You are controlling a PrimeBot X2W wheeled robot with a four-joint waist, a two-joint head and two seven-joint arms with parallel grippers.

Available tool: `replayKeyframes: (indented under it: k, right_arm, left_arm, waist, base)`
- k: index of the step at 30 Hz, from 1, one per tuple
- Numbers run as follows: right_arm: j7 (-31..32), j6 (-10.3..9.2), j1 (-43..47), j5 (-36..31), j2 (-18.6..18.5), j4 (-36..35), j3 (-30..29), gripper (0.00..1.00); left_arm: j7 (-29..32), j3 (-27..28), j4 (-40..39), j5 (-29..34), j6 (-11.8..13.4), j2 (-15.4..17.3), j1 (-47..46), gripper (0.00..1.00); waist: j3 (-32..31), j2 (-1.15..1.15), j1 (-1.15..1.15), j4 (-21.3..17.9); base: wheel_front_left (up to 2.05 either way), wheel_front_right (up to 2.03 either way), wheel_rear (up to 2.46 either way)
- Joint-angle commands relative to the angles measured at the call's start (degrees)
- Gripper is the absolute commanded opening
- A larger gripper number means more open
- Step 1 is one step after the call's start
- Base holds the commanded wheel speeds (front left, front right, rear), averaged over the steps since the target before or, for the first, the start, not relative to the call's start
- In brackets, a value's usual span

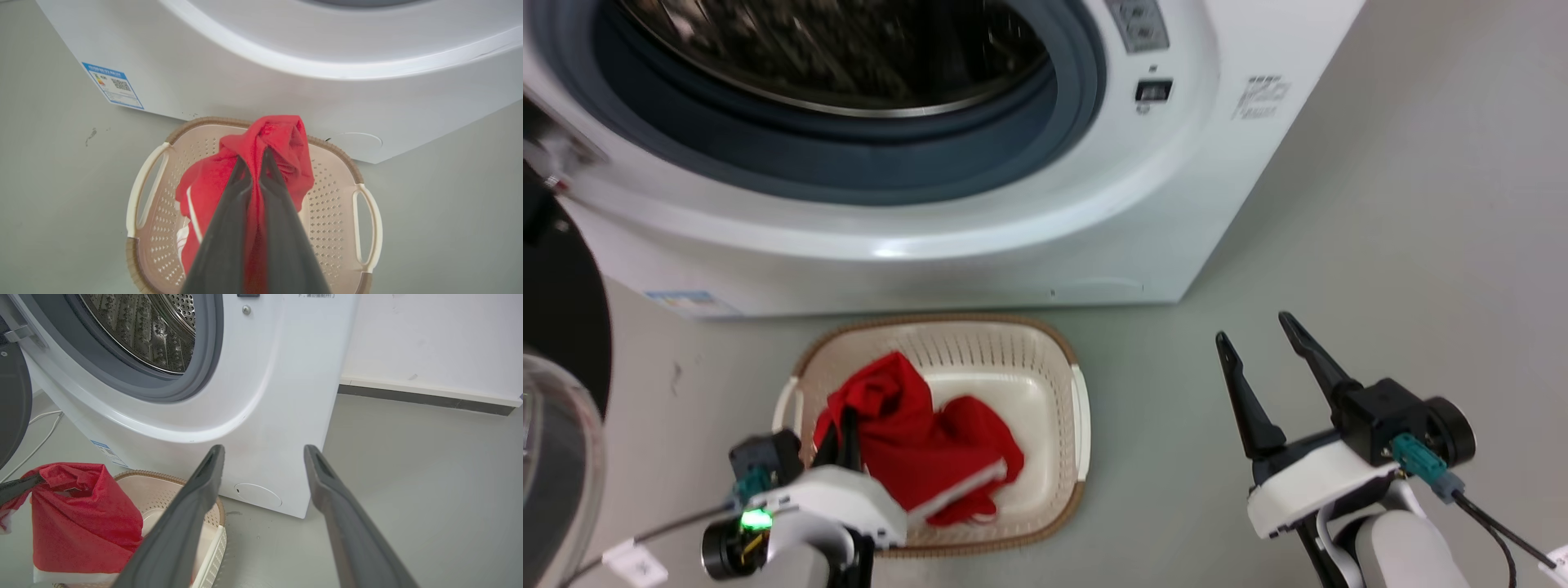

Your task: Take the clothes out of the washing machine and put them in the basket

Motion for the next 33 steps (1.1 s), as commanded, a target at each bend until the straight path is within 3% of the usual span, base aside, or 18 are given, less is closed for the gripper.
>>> replayKeyframes:
  k: [1, 6, 15, 24, 25, 26, 27, 33]
  right_arm:
    - [-0.2, -0.04, -1.3, -0.2, 0.0, -0.3, 0.2, 1.00]
    - [-0.8, -0.04, -4.4, -0.3, 0.0, -0.6, 1.3, 1.00]
    - [-2.3, -0.04, -8.3, 1.1, 0.0, 0.4, 3.7, 1.00]
    - [-3.9, -0.04, -9.5, 1.8, 0.0, 2.8, 4.0, 1.00]
    - [-4.0, -0.04, -9.5, 1.4, 0.0, 3.2, 3.8, 1.00]
    - [-4.2, -0.04, -9.7, 1.0, 0.0, 3.5, 3.5, 1.00]
    - [-4.3, -0.04, -9.7, 0.8, 0.0, 3.9, 3.3, 1.00]
    - [-4.5, -0.04, -8.1, 0.4, 0.0, 6.2, 2.9, 1.00]
  left_arm:
    - [-0.3, 0.4, 3.2, -0.2, -0.5, -0.2, -3.1, 0.00]
    - [-0.4, 3.1, 12.7, -0.3, -1.4, -0.4, -12.3, 0.00]
    - [-0.3, 7.8, 24.4, -0.5, -0.5, 0.9, -21.7, 0.00]
    - [-0.4, 12.3, 30.0, -1.9, -0.9, 1.0, -23.4, 0.00]
    - [-0.4, 12.2, 30.6, -1.5, -0.8, 1.0, -23.1, 0.28]
    - [-0.4, 11.8, 30.9, -0.9, -0.8, 0.9, -22.8, 0.73]
    - [-0.4, 11.7, 31.3, -0.7, -0.9, 0.8, -22.3, 1.00]
    - [-0.4, 14.8, 30.6, -2.0, -2.0, -0.7, -16.6, 1.00]
  waist:
    - [4.9, 0.00, 0.00, -0.5]
    - [10.9, 0.00, 0.00, -2.0]
    - [19.4, 0.00, 0.00, -6.5]
    - [21.0, 0.00, 0.00, -8.1]
    - [20.5, 0.00, 0.00, -7.9]
    - [19.9, 0.00, 0.00, -7.6]
    - [19.0, 0.00, 0.00, -7.3]
    - [10.7, 0.00, 0.00, -5.5]
  base:
    - [0.00, 0.00, 0.00]
    - [0.00, 0.00, 0.00]
    - [0.00, 0.00, 0.00]
    - [0.00, 0.00, 0.00]
    - [0.00, 0.00, 0.00]
    - [0.00, 0.00, 0.00]
    - [0.00, 0.00, 0.00]
    - [0.00, 0.00, 0.00]
